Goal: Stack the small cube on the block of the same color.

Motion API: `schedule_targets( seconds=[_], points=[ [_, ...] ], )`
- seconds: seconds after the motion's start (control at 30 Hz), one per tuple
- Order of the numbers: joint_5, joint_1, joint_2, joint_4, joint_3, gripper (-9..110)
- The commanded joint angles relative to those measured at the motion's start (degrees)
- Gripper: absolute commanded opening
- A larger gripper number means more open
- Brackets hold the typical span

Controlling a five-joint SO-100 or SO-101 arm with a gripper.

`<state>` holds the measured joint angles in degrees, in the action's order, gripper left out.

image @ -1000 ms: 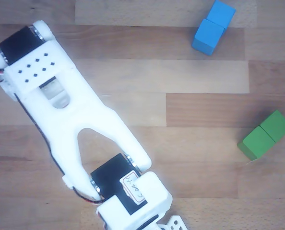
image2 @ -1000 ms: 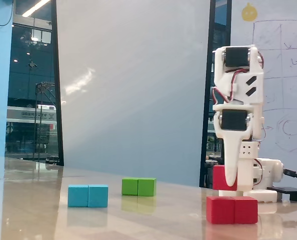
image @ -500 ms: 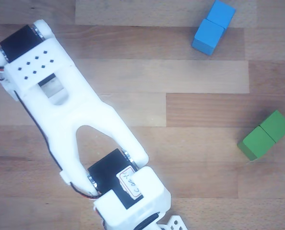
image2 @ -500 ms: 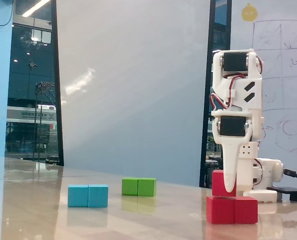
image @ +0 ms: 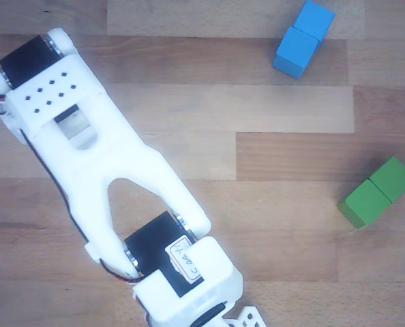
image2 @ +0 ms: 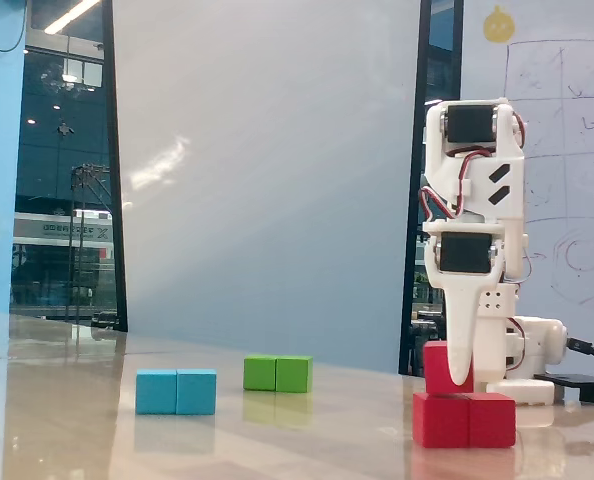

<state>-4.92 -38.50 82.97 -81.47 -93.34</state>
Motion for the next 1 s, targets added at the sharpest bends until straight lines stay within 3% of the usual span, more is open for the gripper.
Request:
schedule_targets(
  seconds=[0.0,0.4,0.7,0.97],
  points=[
    [-0.44,-0.26,1.32,-0.09,4.31,16],
    [-0.53,-0.26,1.41,-0.18,2.46,17],
    [-0.44,-0.26,1.41,-1.85,2.37,29],
    [-0.44,1.58,1.58,-1.67,2.46,29]
  ],
)
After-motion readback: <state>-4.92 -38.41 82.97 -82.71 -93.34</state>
